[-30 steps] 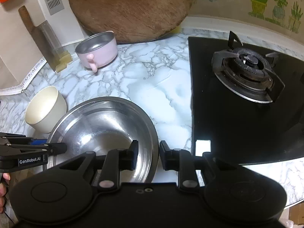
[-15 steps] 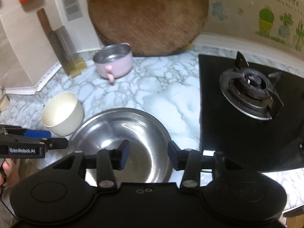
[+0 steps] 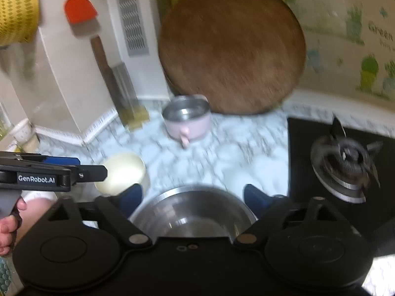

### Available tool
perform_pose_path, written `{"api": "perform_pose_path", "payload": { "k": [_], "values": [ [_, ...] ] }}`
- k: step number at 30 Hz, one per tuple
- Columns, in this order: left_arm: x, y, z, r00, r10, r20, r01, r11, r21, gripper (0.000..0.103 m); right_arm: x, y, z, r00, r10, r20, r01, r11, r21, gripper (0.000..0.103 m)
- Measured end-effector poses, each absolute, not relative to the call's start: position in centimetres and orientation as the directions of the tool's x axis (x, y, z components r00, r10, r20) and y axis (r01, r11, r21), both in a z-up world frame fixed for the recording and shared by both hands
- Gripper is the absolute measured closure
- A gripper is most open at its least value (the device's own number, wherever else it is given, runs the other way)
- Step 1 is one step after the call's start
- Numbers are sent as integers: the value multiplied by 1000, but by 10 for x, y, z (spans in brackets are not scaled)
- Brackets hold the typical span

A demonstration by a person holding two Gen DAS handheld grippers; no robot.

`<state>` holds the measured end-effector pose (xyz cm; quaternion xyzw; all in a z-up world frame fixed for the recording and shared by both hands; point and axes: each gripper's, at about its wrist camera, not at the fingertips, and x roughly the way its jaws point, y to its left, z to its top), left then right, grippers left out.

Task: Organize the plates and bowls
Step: 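Lower the steel bowl onto the counter and open both grippers, then move both grippers down to the rim of the pink-handled steel pot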

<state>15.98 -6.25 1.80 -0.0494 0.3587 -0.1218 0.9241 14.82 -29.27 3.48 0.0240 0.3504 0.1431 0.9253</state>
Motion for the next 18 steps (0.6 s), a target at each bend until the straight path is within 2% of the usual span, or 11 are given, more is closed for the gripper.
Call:
{"api": "perform_pose_path", "payload": {
  "k": [2, 7, 18],
  "values": [
    [163, -60, 25, 734, -253, -630, 181, 967, -178, 25, 151, -290, 44, 745, 290, -600, -260, 955, 139, 0],
    [177, -56, 38, 761, -227, -608, 147, 973, -180, 24, 166, -282, 61, 789, 297, -538, -290, 952, 100, 0],
    [232, -59, 41, 762, -175, -624, 106, 983, -147, 24, 233, -273, 62, 764, 283, -580, -251, 958, 136, 0]
  ]
}}
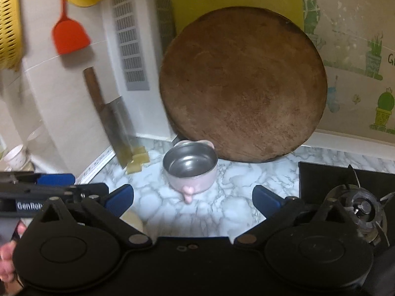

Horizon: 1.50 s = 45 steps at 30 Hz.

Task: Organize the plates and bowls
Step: 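Move both grippers down to the rim of the pink-handled steel pot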

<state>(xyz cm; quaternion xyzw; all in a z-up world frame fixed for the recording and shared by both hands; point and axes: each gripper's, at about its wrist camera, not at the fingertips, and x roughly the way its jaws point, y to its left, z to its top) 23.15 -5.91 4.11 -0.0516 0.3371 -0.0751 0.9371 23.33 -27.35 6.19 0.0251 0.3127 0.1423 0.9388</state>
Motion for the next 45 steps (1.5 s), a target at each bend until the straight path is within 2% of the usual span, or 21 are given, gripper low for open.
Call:
{"api": "perform_pose_path", "payload": {
  "k": [6, 14, 19, 28, 31, 38, 39, 41, 43, 45],
  "values": [
    [275, -63, 36, 763, -123, -634, 60, 991, -119, 24, 270, -266, 62, 768, 276, -578, -236, 961, 145, 0],
    [332, -69, 15, 719, -78, -691, 2, 994, -111, 24, 332, -263, 44, 733, 264, -627, -217, 964, 151, 0],
    [363, -79, -2, 692, -41, -720, -9, 998, -66, 24, 374, -264, 22, 698, 246, -672, -191, 969, 157, 0],
    [413, -80, -35, 630, -34, -776, -40, 996, -76, 24, 432, -271, -26, 602, 237, -763, -94, 969, 227, 6],
    [426, -83, -45, 611, -34, -791, -32, 997, -67, 24, 445, -270, -38, 583, 237, -777, -75, 968, 239, 10],
    [445, -90, -63, 575, -24, -818, -44, 997, -60, 25, 463, -267, -64, 528, 229, -818, -55, 970, 236, 31],
    [446, -90, -64, 573, -23, -819, -46, 997, -61, 28, 464, -266, -67, 523, 234, -820, -59, 969, 239, 36],
    [449, -90, -67, 558, -36, -829, -45, 996, -73, 42, 466, -265, -70, 513, 238, -825, -57, 968, 244, 43],
    [450, -90, -69, 554, -39, -832, -50, 996, -80, 43, 466, -263, -73, 502, 248, -828, -63, 966, 252, 46],
    [451, -92, -70, 550, -42, -834, -48, 996, -82, 48, 466, -260, -75, 496, 253, -831, -71, 965, 252, 49]
  ]
}}
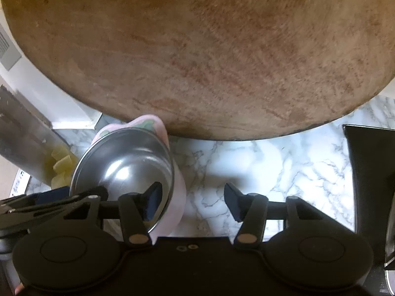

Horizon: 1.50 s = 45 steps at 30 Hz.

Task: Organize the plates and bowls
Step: 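Close both grippers on the pink-handled pot rim, then lift the pink-handled pot with both grippers and carry it over the steel bowl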

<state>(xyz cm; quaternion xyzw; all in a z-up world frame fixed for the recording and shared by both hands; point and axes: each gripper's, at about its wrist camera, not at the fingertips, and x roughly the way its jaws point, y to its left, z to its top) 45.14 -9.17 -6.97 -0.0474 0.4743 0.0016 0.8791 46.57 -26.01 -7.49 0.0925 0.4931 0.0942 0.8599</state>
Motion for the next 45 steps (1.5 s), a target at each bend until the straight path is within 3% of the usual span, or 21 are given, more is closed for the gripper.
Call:
{"api": "perform_pose_path", "payload": {
  "k": [4, 6, 11, 14, 21, 45],
  "values": [
    [454, -94, -72, 534, -45, -845, -49, 995, -84, 68, 465, -259, -76, 491, 269, -829, -72, 960, 269, 62],
    [454, -94, -72, 537, -49, -842, -52, 994, -91, 70, 463, -258, -76, 494, 279, -824, -75, 957, 279, 68],
    [454, -96, -72, 533, -35, -845, -61, 995, -79, 89, 459, -254, -73, 502, 295, -813, -95, 953, 288, 80],
    [451, -99, -70, 539, -30, -842, -51, 996, -68, 91, 457, -250, -70, 506, 299, -809, -112, 953, 282, 86],
    [440, -105, -70, 542, -18, -840, -45, 998, -50, 92, 448, -243, -68, 522, 252, -815, -127, 968, 217, 88],
    [349, -126, 4, 602, -54, -797, 36, 999, -40, 92, 362, -256, 3, 581, 226, -782, -118, 974, 194, 89]
  ]
}}
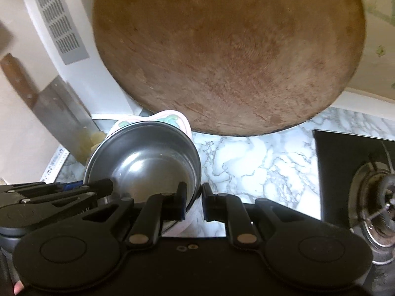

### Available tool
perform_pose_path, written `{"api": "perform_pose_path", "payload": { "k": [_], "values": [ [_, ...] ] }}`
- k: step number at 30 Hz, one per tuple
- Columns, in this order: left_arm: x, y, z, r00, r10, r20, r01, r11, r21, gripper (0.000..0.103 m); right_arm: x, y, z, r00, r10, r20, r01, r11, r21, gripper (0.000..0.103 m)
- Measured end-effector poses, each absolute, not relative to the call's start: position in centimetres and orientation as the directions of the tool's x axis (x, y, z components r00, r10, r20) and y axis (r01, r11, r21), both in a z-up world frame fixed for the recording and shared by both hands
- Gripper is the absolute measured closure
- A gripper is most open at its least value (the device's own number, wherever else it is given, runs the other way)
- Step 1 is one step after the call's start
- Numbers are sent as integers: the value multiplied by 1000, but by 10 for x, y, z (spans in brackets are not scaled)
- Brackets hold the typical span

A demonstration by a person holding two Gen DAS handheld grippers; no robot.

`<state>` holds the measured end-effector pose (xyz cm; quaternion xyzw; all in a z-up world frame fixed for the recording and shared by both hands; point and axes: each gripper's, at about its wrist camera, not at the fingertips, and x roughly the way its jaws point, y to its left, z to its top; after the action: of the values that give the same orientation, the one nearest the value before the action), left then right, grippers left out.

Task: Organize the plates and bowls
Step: 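Lift the pink-handled pot with both grippers and carry it over the steel bowl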

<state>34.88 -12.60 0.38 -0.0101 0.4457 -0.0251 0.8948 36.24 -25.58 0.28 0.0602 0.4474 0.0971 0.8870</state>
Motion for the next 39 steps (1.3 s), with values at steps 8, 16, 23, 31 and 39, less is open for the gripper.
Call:
{"api": "perform_pose_path", "payload": {
  "k": [8, 16, 23, 31, 39],
  "values": [
    [299, -128, 27, 614, -79, -785, 80, 996, -38, 92, 310, -261, 33, 618, 205, -759, -122, 979, 165, 89],
    [248, -131, 36, 603, -131, -787, 134, 989, -62, 92, 258, -274, 48, 626, 200, -754, -107, 979, 171, 89],
    [210, -140, 20, 563, -171, -808, 173, 981, -87, 91, 216, -290, 44, 615, 184, -767, -68, 981, 181, 90],
    [184, -153, -4, 513, -190, -837, 220, 972, -86, 91, 180, -310, 16, 571, 185, -799, -15, 976, 216, 90],
    [174, -164, -32, 468, -183, -865, 250, 966, -69, 91, 166, -322, -10, 534, 183, -826, 23, 973, 231, 90]
  ]
}}
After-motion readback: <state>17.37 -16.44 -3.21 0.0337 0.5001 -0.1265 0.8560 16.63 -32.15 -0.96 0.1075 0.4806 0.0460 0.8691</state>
